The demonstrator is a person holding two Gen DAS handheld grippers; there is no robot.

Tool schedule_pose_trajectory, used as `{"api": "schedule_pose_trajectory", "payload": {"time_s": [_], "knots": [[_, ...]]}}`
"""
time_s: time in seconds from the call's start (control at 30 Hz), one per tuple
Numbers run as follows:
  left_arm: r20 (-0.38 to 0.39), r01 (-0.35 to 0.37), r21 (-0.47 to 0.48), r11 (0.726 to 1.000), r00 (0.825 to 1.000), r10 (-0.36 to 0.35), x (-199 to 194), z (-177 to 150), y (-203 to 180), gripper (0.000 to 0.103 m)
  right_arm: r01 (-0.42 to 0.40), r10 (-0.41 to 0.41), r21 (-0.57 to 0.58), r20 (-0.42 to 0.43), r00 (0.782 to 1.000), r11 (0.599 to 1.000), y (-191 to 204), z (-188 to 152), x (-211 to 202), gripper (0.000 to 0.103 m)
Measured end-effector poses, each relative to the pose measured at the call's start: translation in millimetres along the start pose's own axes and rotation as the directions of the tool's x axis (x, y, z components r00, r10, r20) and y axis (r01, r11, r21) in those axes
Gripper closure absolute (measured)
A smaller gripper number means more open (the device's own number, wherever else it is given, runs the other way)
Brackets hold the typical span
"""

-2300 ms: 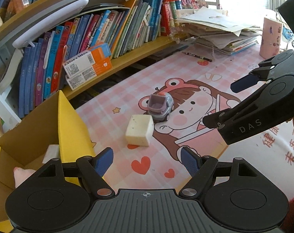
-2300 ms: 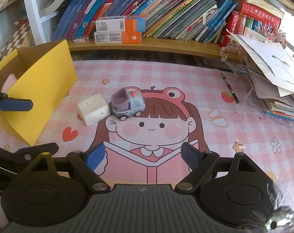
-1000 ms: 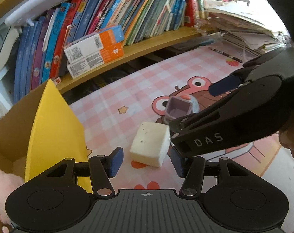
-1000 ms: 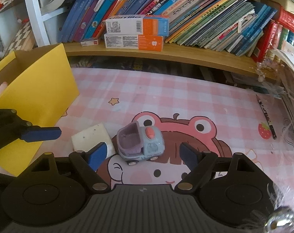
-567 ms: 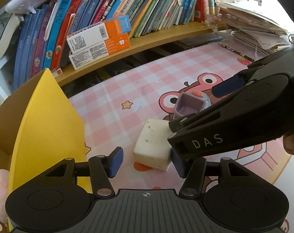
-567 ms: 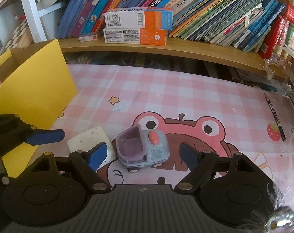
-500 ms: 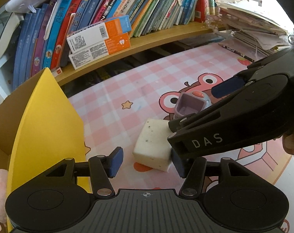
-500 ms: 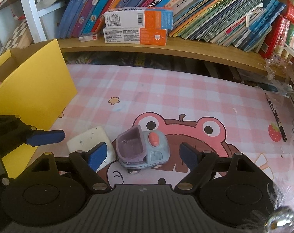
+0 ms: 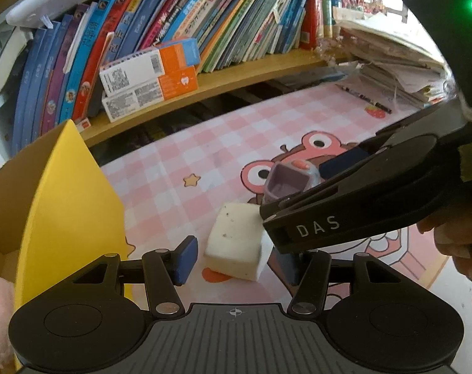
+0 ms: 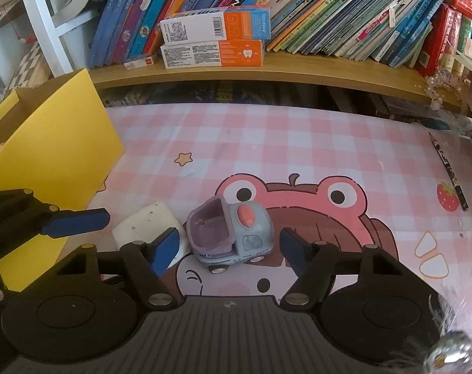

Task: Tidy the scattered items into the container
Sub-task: 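Close the left tool on the white eraser while the right tool grasps the toy car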

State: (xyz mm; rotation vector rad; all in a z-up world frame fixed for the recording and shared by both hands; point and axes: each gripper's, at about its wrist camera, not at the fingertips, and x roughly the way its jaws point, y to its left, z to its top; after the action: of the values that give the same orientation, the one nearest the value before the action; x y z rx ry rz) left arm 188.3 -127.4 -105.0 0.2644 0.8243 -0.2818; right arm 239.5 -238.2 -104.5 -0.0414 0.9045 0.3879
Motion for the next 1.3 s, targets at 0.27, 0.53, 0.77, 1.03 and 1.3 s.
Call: {"api": "schedule_pose_trajectory", "payload": {"time_s": [0.27,0.53,0.77,1.03,1.3], "knots": [[-0.029,0.014,-0.039,0.999,0.999,-0.015,16.8,-3.1,4.2,0.056,-0.007,0.007,-0.010,-0.006,1.000,1.000,1.8,3.4,6.7,0.032],[-0.009,0.013,-0.047,0.999,1.000,-0.013,6.7,-4.8,8.5,0.066,-0.018,0.018,-0.002,0.000,1.000,1.000,-0.2,2.0,-1.1,0.034],[0.001,-0.011,-0.056,0.998,1.000,0.011,-9.2,-7.4,14.1,0.068,0.002,-0.003,-0.022,-0.013,1.000,1.000,0.9,2.0,-0.1,0.033],[0.001,0.006,-0.051,0.999,1.000,-0.006,-16.1,-8.6,13.5,0.070,0.029,-0.030,-0.054,-0.018,0.999,0.998,7.9,4.8,10.6,0.041],[0.024,0.029,-0.039,0.999,0.999,-0.028,-28.3,-7.5,11.4,0.070,0.041,-0.042,-0.056,-0.012,0.999,0.998,9.2,1.0,-0.6,0.041]]}}
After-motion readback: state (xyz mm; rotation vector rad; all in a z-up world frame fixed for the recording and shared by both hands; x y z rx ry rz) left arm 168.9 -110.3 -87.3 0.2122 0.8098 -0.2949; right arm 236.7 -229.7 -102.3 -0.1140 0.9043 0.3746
